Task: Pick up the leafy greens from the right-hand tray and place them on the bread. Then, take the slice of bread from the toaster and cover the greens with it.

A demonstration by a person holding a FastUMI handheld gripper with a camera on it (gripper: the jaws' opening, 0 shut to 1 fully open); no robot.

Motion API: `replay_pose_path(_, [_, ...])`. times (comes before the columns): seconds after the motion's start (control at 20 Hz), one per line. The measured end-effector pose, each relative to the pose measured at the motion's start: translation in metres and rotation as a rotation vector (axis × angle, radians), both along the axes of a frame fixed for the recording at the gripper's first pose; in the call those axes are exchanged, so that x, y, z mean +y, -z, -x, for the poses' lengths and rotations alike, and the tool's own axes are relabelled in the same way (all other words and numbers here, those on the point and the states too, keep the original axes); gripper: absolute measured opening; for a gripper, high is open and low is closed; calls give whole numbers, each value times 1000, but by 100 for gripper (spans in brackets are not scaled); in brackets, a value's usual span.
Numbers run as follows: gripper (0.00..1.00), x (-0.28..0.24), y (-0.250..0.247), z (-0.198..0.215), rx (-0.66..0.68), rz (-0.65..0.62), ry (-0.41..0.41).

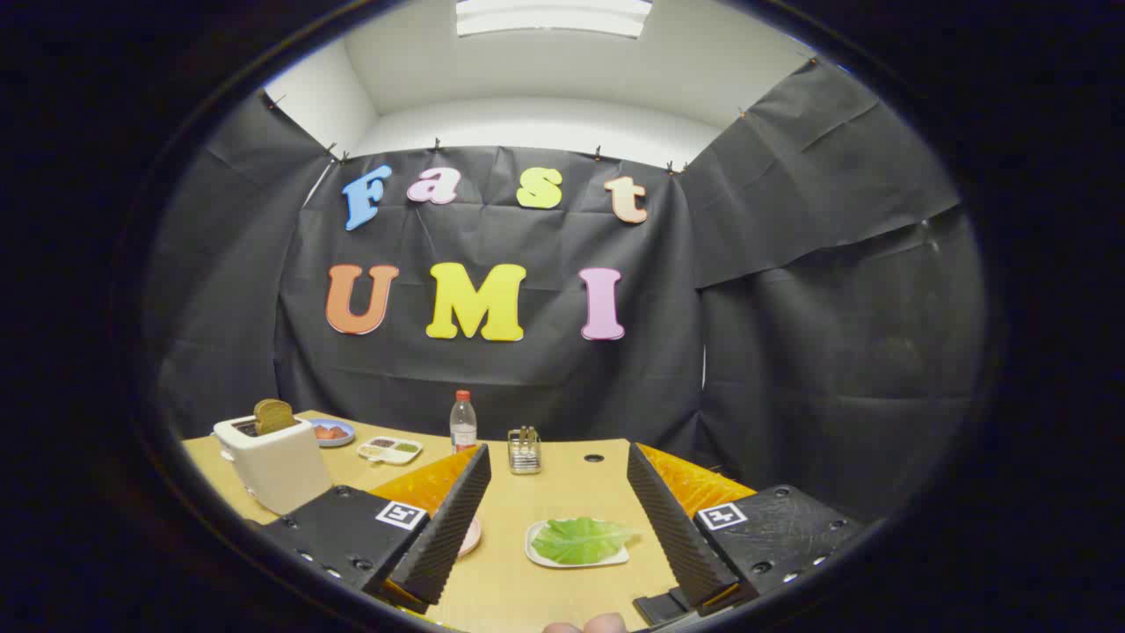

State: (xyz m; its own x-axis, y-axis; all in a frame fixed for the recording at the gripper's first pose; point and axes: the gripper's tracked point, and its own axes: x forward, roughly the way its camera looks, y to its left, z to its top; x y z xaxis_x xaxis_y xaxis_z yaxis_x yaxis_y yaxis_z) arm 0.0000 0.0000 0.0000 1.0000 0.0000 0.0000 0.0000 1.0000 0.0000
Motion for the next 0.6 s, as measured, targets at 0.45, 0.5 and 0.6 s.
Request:
replay_pose_path(0.45, [96,4,2,-2,16,-5,2])
replay_pose_path(0.5, [96,4,1,-2,18,-5,2])
replay_pose_path(0.6, [96,5,3,-4,24,-6,4])
